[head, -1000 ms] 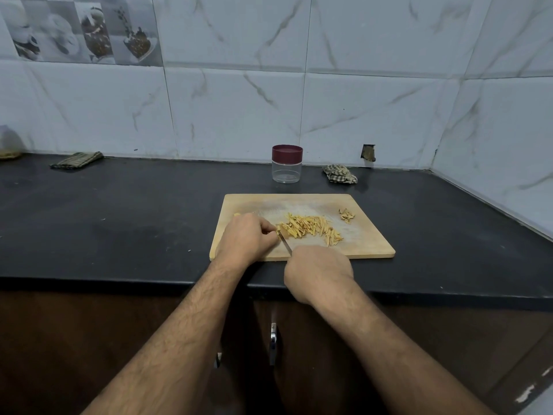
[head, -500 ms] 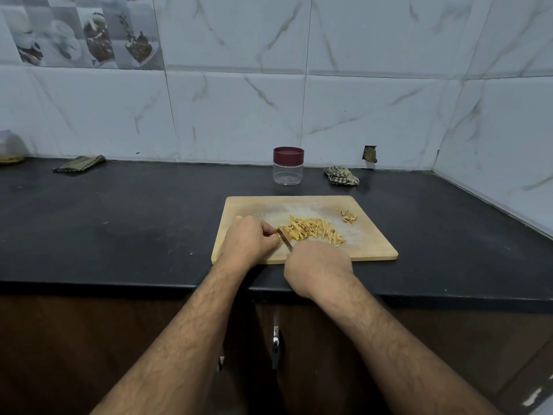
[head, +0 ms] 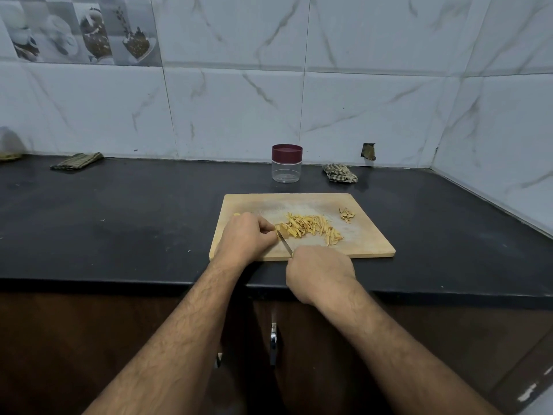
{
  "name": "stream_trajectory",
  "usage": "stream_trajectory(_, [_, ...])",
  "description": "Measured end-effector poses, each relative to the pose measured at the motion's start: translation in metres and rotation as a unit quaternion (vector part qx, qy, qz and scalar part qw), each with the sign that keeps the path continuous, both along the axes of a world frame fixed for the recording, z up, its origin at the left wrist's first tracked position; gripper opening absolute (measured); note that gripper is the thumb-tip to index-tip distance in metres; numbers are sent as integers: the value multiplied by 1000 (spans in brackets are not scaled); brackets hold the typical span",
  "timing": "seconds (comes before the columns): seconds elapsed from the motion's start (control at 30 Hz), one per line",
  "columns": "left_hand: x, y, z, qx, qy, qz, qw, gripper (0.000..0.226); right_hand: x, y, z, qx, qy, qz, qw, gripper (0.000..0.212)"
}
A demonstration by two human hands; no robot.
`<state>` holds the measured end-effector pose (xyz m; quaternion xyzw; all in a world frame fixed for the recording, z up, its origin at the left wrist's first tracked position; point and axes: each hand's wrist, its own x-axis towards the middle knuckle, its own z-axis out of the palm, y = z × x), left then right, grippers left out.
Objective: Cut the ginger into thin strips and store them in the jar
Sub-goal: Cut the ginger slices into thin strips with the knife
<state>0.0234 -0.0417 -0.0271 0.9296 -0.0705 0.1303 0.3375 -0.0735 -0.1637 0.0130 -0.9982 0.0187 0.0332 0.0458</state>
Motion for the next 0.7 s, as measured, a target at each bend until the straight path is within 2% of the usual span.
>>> stream_trajectory(0.33, [-2, 0, 2, -17, -5, 9, 1000, 9, 5, 0, 7, 18, -16, -10, 1000, 28])
stream_trajectory(0.7, [-2, 1, 2, -4, -6, 3, 1000, 15, 8, 5, 9, 25, 3, -13, 1000, 24])
